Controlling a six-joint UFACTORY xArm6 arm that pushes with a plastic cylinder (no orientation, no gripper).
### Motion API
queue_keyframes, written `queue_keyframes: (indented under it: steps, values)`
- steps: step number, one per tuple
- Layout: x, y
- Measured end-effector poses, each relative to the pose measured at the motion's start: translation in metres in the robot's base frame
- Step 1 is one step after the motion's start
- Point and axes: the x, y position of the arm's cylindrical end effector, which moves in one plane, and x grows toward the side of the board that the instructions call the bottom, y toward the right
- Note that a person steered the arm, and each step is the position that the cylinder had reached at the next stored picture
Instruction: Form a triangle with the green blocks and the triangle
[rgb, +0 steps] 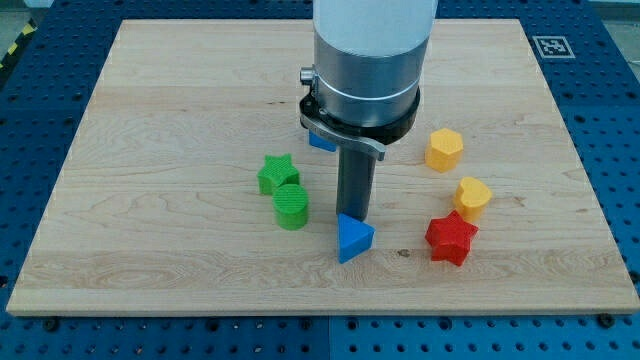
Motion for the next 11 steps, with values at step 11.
queue_keyframes:
  steps: [11]
  values:
    - [-0.007, -0.054]
